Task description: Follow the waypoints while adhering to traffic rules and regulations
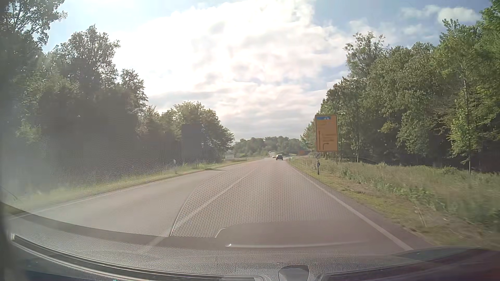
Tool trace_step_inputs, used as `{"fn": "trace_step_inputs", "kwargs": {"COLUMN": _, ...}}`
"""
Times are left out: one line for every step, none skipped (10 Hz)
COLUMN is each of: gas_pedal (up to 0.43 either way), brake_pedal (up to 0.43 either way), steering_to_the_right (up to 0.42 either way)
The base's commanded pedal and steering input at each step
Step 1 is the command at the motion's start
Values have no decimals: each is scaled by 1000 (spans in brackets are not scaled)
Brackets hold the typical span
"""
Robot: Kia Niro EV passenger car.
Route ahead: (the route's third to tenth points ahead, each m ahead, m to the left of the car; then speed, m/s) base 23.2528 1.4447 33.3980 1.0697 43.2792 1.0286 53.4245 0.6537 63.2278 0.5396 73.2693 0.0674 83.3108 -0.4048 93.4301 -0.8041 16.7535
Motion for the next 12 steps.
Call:
{"fn": "trace_step_inputs", "kwargs": {"gas_pedal": 260, "brake_pedal": 0, "steering_to_the_right": 3}}
{"fn": "trace_step_inputs", "kwargs": {"gas_pedal": 260, "brake_pedal": 0, "steering_to_the_right": 3}}
{"fn": "trace_step_inputs", "kwargs": {"gas_pedal": 268, "brake_pedal": 0, "steering_to_the_right": 2}}
{"fn": "trace_step_inputs", "kwargs": {"gas_pedal": 268, "brake_pedal": 0, "steering_to_the_right": 2}}
{"fn": "trace_step_inputs", "kwargs": {"gas_pedal": 268, "brake_pedal": 0, "steering_to_the_right": 3}}
{"fn": "trace_step_inputs", "kwargs": {"gas_pedal": 268, "brake_pedal": 0, "steering_to_the_right": 2}}
{"fn": "trace_step_inputs", "kwargs": {"gas_pedal": 268, "brake_pedal": 0, "steering_to_the_right": 2}}
{"fn": "trace_step_inputs", "kwargs": {"gas_pedal": 268, "brake_pedal": 0, "steering_to_the_right": 2}}
{"fn": "trace_step_inputs", "kwargs": {"gas_pedal": 268, "brake_pedal": 0, "steering_to_the_right": 2}}
{"fn": "trace_step_inputs", "kwargs": {"gas_pedal": 268, "brake_pedal": 0, "steering_to_the_right": 3}}
{"fn": "trace_step_inputs", "kwargs": {"gas_pedal": 268, "brake_pedal": 0, "steering_to_the_right": 2}}
{"fn": "trace_step_inputs", "kwargs": {"gas_pedal": 287, "brake_pedal": 0, "steering_to_the_right": 3}}
